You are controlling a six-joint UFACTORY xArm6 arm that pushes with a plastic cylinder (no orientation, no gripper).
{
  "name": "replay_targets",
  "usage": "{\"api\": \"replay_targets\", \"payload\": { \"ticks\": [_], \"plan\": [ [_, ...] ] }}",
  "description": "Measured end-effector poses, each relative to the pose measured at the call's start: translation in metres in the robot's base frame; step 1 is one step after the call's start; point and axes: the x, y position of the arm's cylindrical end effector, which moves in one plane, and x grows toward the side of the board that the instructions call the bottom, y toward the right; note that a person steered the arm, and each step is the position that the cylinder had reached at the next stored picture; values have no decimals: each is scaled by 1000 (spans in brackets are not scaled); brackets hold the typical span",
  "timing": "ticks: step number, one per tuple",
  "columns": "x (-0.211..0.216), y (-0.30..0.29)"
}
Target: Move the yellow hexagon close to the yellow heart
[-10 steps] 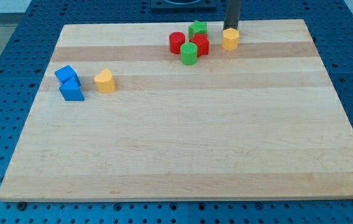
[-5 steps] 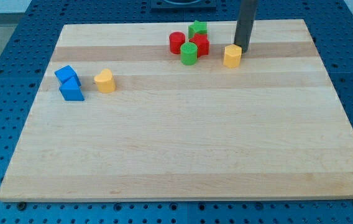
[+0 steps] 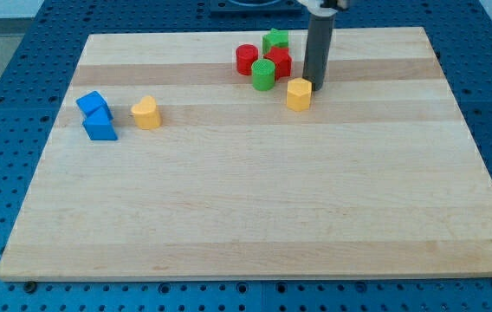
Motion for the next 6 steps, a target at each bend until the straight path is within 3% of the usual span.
{"api": "replay_targets", "payload": {
  "ticks": [2,5,6],
  "plan": [
    [32,6],
    [43,-78],
    [67,-77]
  ]
}}
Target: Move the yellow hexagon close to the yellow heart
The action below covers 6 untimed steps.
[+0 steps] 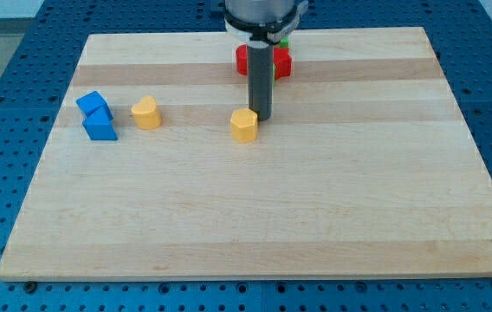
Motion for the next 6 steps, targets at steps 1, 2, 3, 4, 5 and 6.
{"api": "replay_targets", "payload": {
  "ticks": [1,2,3,4,5,6],
  "plan": [
    [20,4],
    [46,4],
    [57,-8],
    [56,-18],
    [50,-40],
    [39,-70]
  ]
}}
